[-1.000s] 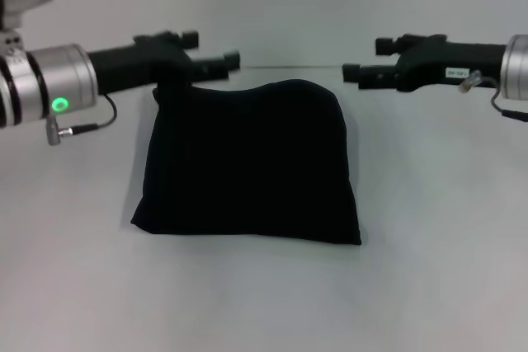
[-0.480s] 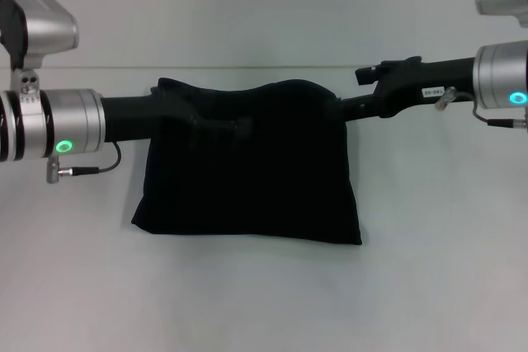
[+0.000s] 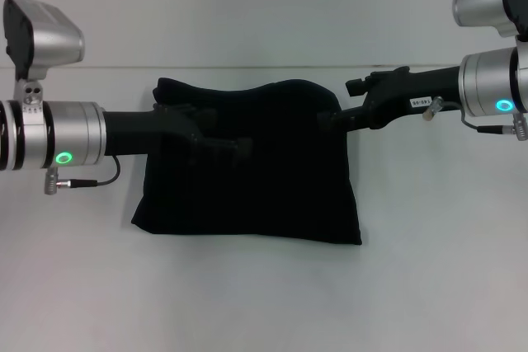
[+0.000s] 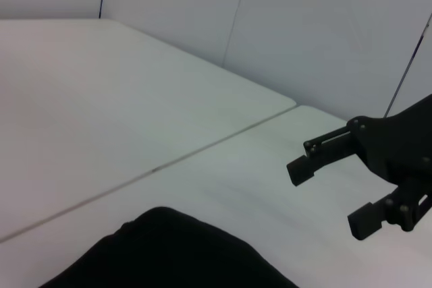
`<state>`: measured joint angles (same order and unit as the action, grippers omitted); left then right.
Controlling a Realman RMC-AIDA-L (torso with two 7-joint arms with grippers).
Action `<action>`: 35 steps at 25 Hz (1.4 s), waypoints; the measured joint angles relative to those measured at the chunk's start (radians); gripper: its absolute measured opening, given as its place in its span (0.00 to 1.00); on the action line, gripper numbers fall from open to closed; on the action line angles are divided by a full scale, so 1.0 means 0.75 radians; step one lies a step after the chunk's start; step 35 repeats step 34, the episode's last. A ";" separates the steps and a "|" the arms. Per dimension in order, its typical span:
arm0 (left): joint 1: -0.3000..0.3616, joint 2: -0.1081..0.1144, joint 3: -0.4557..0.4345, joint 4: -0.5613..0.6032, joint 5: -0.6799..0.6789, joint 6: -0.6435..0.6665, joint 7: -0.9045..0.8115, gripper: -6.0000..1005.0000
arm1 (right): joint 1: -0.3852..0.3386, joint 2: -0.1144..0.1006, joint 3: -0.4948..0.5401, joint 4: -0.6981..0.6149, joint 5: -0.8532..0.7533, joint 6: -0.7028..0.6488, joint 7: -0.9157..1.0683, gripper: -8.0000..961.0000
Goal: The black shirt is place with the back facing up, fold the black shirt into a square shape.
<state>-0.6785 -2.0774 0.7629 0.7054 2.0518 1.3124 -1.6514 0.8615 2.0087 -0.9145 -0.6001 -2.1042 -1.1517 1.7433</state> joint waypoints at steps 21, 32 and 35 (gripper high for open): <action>0.005 -0.001 -0.001 -0.003 0.026 -0.006 -0.017 0.95 | -0.004 0.026 -0.038 0.007 -0.001 0.042 0.010 0.98; 0.008 -0.002 0.001 -0.004 0.030 -0.003 -0.022 0.95 | -0.008 0.027 -0.039 0.007 -0.003 0.039 0.013 0.98; 0.009 -0.003 0.001 -0.005 0.030 -0.003 -0.022 0.95 | -0.010 0.028 -0.039 0.007 -0.003 0.036 0.013 0.98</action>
